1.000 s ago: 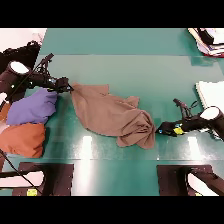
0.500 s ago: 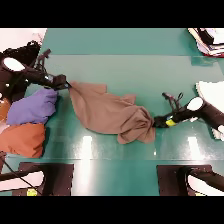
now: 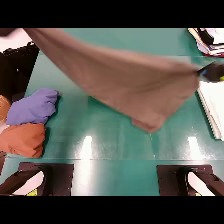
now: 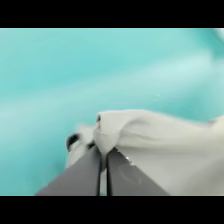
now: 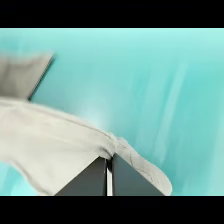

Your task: Fold the shirts.

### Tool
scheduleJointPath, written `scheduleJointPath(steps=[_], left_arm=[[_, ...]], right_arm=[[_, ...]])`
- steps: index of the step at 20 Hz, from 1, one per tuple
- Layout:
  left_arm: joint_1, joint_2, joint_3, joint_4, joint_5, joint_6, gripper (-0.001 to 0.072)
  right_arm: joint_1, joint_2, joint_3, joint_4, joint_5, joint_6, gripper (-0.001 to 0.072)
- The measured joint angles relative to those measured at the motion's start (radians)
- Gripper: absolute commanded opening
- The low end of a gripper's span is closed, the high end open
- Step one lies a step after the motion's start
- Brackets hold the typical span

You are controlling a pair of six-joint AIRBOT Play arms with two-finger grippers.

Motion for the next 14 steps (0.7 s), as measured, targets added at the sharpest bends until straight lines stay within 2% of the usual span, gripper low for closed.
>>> scheduleJointPath(steps=[7,11,14], left_arm=[[0.0,0.116,0.328,0.005,0.037,-0.04,0.0022],[0.0,0.138,0.369,-0.004,0.072,-0.046,0.0023],[0.0,0.135,0.312,-0.008,0.082,-0.047,0.0023]], right_arm=[[-0.163,0.144,0.336,-0.001,0.028,-0.006,0.0016],[-0.232,0.113,0.518,-0.004,0.093,-0.006,0.0015],[-0.231,0.029,0.644,-0.008,0.163,-0.006,0.0015]])
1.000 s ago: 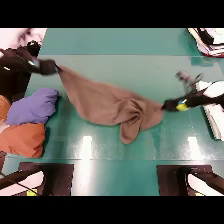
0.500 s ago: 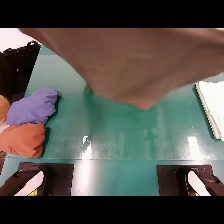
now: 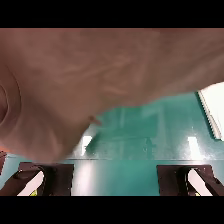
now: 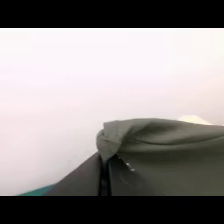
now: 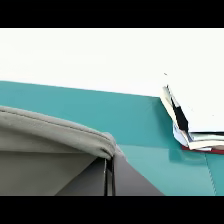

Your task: Fold the shirts.

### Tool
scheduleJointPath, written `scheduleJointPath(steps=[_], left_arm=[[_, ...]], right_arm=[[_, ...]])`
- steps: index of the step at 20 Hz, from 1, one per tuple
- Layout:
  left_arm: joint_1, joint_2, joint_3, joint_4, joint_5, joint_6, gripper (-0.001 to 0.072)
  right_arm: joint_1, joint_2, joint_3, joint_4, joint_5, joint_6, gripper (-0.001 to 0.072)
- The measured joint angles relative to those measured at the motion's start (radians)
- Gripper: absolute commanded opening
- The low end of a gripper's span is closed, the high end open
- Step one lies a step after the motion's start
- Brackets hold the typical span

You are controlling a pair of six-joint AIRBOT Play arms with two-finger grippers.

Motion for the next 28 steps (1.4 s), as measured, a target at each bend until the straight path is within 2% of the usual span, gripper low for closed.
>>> scheduleJointPath(steps=[4,9,11,16,17,18,19,20,22,28], left_arm=[[0.0,-0.078,-0.185,0.001,-0.047,-0.001,0.0023],[-0.001,-0.321,-0.399,0.005,-0.145,0.0,0.0023],[-0.001,-0.449,-0.452,0.004,-0.138,0.005,0.0024],[-0.001,-0.729,-0.5,-0.003,-0.026,0.065,0.0026],[-0.001,-0.76,-0.503,-0.004,-0.006,0.069,0.0081],[-0.002,-0.784,-0.505,-0.007,0.013,0.074,0.0346],[0.0,-0.802,-0.506,-0.005,0.031,0.076,0.0484],[0.002,-0.814,-0.504,-0.002,0.041,0.075,0.0488],[0.002,-0.828,-0.48,0.011,0.027,0.06,0.0487],[0.051,-0.782,-0.435,0.093,-0.199,-0.002,0.0486]], right_arm=[[0.066,-0.148,0.005,-0.002,0.056,0.0,0.0015],[0.152,-0.412,-0.156,-0.005,0.061,0.0,0.0015],[0.178,-0.526,-0.219,-0.009,0.027,0.0,0.0015],[0.23,-0.748,-0.293,-0.004,-0.085,-0.005,0.0016],[0.234,-0.776,-0.299,-0.005,-0.105,-0.005,0.0016],[0.238,-0.793,-0.303,-0.005,-0.129,-0.006,0.0021],[0.239,-0.806,-0.305,-0.003,-0.149,-0.006,0.0151],[0.239,-0.817,-0.306,-0.005,-0.162,-0.006,0.0392],[0.231,-0.827,-0.297,-0.001,-0.168,-0.008,0.041],[0.158,-0.75,-0.325,0.001,-0.035,-0.021,0.0407]])
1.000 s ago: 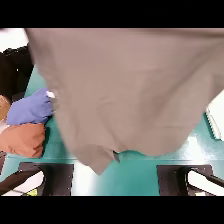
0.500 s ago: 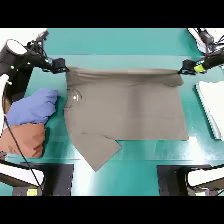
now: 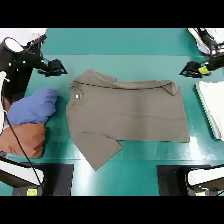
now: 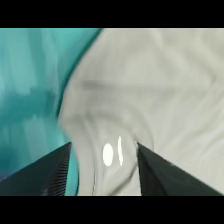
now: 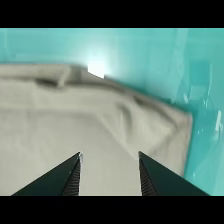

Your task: Fold the shirts.

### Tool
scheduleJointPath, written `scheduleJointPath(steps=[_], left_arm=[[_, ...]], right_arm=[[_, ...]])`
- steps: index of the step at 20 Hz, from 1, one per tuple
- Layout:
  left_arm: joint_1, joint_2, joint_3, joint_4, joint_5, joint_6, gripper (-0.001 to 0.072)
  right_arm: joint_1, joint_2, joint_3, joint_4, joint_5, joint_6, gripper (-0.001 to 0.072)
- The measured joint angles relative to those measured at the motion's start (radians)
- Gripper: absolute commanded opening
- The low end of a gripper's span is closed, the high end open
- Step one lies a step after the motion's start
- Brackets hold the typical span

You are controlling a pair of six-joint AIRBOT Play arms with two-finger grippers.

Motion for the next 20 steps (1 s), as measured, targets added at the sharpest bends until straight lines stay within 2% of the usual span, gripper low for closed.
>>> scheduleJointPath(steps=[3,7,12,15,19,20], left_arm=[[0.009,0.114,-0.142,0.048,-0.038,-0.018,0.0487],[0.011,0.343,-0.496,0.062,-0.024,-0.035,0.0487],[0.011,0.595,-0.932,-0.041,0.056,-0.048,0.0487],[-0.01,0.654,-1.083,-0.103,0.112,-0.048,0.0487],[-0.125,0.679,-1.177,-0.138,0.225,-0.06,0.0484],[-0.151,0.682,-1.189,-0.145,0.251,-0.072,0.036]], right_arm=[[-0.044,0.132,-0.145,0.0,0.005,-0.015,0.0407],[-0.095,0.327,-0.376,0.001,-0.021,-0.026,0.0408],[-0.124,0.503,-0.57,0.001,-0.057,-0.031,0.0409],[-0.129,0.559,-0.617,0.002,-0.071,-0.032,0.0408],[-0.13,0.603,-0.637,0.007,-0.075,-0.032,0.0408],[-0.13,0.612,-0.639,0.007,-0.074,-0.032,0.0408]])
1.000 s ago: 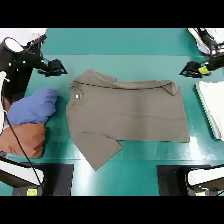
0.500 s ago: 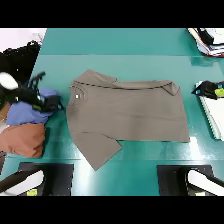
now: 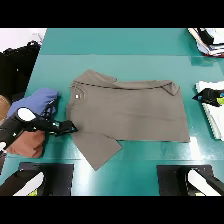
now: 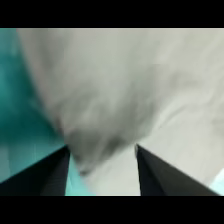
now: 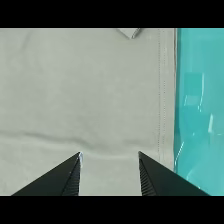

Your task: Fold the shirts.

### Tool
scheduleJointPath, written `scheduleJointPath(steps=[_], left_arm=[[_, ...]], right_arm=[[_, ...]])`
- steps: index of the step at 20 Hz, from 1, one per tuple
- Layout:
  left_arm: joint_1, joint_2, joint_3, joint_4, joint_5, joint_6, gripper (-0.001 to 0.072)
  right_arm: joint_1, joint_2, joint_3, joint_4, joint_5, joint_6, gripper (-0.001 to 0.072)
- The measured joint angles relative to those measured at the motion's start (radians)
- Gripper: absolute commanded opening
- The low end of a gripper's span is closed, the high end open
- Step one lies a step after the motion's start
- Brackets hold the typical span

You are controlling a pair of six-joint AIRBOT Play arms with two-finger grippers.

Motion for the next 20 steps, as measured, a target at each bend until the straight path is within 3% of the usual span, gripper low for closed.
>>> scheduleJointPath(steps=[1,2,10,11,12,15,16,17,20], left_arm=[[-0.018,0.002,-0.009,-0.002,0.021,-0.011,0.0145],[-0.032,0.003,-0.015,-0.002,0.034,-0.019,0.0029],[-0.066,0.006,0.063,-0.008,0.005,-0.019,0.0025],[-0.066,0.006,0.081,-0.008,-0.006,-0.014,0.0024],[-0.066,0.006,0.094,-0.009,-0.012,-0.01,0.0024],[-0.068,0.006,0.117,-0.01,-0.016,-0.004,0.0024],[-0.068,0.006,0.121,-0.01,-0.013,-0.002,0.0024],[-0.068,0.006,0.124,-0.01,-0.006,-0.002,0.0024],[-0.068,0.006,0.129,-0.011,0.013,-0.001,0.0024]], right_arm=[[0.0,0.008,-0.001,-0.002,0.002,0.0,0.0408],[0.0,0.016,-0.002,-0.003,0.008,0.0,0.0408],[-0.079,0.035,-0.139,-0.106,0.106,0.0,0.0425],[-0.113,0.035,-0.178,-0.113,0.109,0.0,0.0547],[-0.155,0.035,-0.223,-0.117,0.114,0.0,0.0576],[-0.288,0.035,-0.346,-0.126,0.111,-0.004,0.0546],[-0.323,0.035,-0.38,-0.127,0.101,-0.006,0.0447],[-0.352,0.035,-0.413,-0.127,0.088,-0.008,0.0428],[-0.371,0.034,-0.48,-0.127,0.06,-0.018,0.0428]])
